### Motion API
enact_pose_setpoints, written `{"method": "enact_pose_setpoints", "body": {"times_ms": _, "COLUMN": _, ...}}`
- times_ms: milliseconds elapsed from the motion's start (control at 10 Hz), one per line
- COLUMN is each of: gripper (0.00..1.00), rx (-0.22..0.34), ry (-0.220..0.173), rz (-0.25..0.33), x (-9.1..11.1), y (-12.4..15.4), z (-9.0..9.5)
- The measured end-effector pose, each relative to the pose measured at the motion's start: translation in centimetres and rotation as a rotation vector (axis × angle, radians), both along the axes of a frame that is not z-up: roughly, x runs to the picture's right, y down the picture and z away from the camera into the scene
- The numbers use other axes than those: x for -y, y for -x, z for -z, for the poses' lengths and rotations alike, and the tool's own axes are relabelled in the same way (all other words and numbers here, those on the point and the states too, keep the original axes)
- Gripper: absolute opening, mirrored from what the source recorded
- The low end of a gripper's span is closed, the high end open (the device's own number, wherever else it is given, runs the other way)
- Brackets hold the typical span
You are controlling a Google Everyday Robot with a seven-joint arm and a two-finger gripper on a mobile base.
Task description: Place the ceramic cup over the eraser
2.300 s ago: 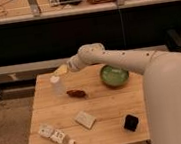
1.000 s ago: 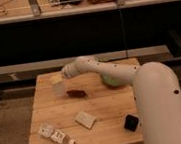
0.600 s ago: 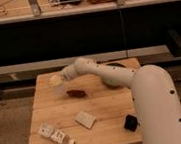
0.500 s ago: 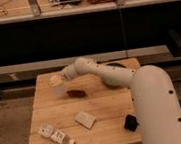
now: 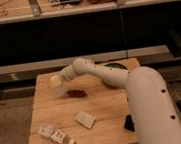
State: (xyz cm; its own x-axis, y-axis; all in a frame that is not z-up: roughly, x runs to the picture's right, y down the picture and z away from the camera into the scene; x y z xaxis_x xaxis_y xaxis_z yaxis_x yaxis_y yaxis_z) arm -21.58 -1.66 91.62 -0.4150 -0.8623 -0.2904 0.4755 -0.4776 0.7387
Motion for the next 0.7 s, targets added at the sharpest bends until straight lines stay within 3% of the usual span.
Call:
{"method": "enact_pose_setpoints", "body": {"times_ms": 300, "gripper": 0.46, "rx": 0.001, "ry": 0.012, "rz": 0.043, "x": -0.79, "y": 0.46, "z": -0.63}}
{"method": "enact_pose_setpoints", "body": {"times_ms": 700, "gripper": 0.11, "rx": -0.007, "ry": 0.028, "rz": 0.062, "x": -0.14, "y": 0.97, "z": -0.07}}
